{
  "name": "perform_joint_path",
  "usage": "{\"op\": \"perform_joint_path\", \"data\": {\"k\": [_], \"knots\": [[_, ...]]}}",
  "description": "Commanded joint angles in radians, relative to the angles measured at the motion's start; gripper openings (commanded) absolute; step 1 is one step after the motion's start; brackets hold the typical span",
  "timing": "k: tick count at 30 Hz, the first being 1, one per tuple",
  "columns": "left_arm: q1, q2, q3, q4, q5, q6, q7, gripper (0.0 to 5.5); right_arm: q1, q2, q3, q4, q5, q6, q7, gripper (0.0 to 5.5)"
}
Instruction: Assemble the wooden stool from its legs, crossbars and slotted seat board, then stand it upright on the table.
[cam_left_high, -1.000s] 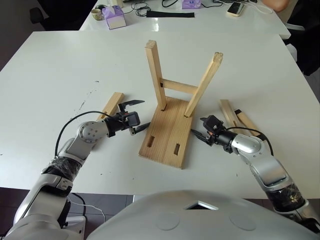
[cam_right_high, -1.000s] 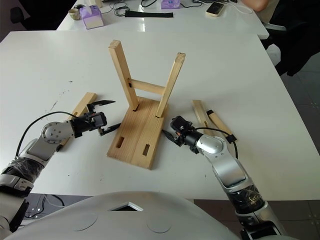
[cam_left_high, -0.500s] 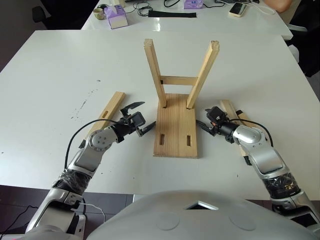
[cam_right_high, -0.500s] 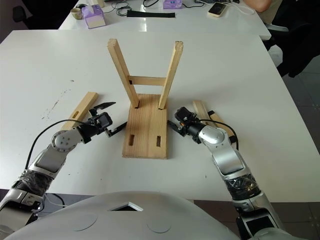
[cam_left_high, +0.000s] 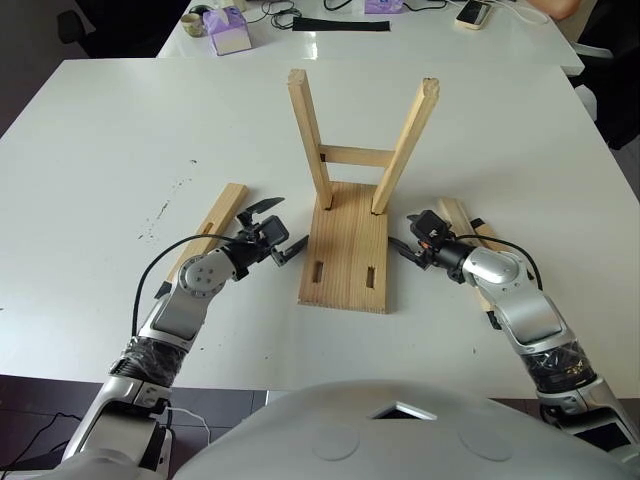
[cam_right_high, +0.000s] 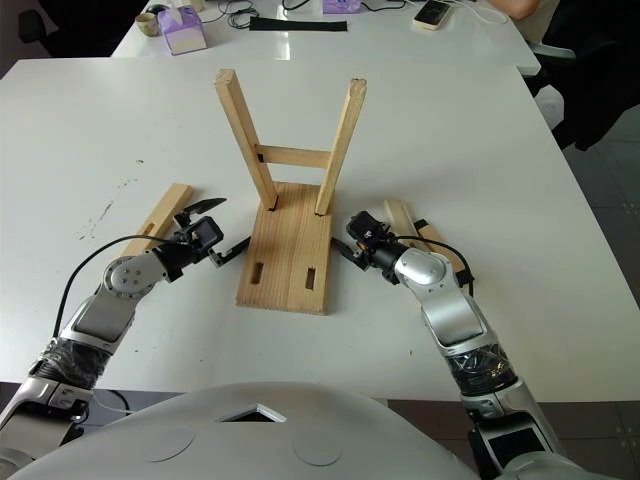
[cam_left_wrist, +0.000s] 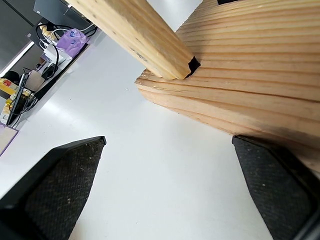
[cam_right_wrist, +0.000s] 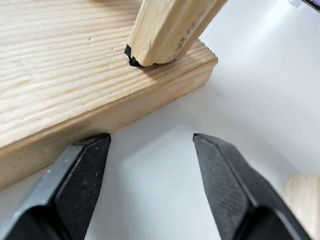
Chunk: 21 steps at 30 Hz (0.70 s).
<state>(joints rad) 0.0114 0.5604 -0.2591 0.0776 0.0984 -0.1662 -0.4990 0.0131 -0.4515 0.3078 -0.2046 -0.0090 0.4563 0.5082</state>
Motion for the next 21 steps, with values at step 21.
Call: {"op": "perform_joint_path", "data": {"k": [21], "knots": [[0.096, -0.028, 0.013, -0.068, -0.007, 0.041, -0.032, 4.7, 0.092, -0.057, -0.147, -0.163, 0.13, 0.005, 0.12, 3.08]]}}
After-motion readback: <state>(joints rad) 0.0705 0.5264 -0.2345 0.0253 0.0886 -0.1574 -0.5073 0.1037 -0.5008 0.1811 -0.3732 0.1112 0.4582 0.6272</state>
